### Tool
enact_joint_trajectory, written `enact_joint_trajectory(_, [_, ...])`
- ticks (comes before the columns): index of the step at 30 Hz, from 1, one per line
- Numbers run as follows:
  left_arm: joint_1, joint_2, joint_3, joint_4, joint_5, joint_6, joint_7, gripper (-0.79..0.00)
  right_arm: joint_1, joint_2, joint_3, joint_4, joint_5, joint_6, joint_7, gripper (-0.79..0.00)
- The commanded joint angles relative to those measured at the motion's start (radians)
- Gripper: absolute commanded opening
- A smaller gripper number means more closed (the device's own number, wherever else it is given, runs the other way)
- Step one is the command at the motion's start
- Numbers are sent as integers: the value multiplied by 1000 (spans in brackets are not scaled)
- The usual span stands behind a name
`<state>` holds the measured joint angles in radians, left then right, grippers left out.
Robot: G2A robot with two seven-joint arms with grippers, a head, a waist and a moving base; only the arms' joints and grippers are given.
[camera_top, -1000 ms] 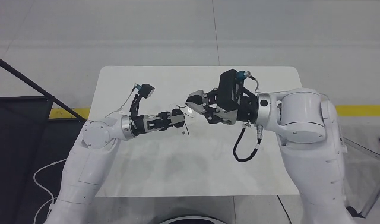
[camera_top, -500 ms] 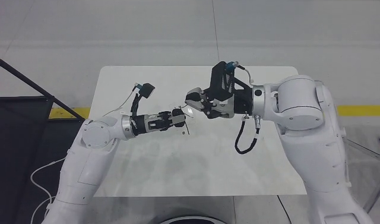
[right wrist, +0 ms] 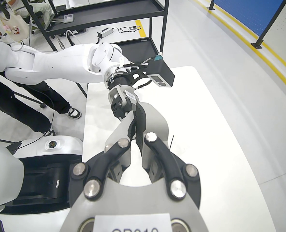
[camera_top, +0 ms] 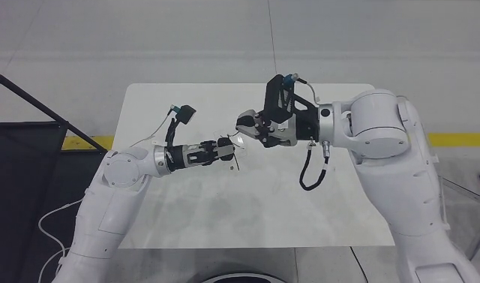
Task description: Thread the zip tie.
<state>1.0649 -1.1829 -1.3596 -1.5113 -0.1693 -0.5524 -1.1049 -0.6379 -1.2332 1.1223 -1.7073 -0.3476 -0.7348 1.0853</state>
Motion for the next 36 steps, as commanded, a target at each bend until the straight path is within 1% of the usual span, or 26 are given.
enact_joint_trajectory(1, [0,0,0,0,0,0,0,-785,4,3,-5,5,3,-3,-3,-785])
enact_joint_trajectory(23, [0,0,0,0,0,0,0,-785,42,26,-56,25,0,9,-47,-785])
enact_joint_trajectory(30, [0,0,0,0,0,0,0,-785,35,36,-53,2,1,13,-55,-785])
enact_joint_trajectory(36, [0,0,0,0,0,0,0,-785,37,42,-71,10,-2,17,-61,-785])
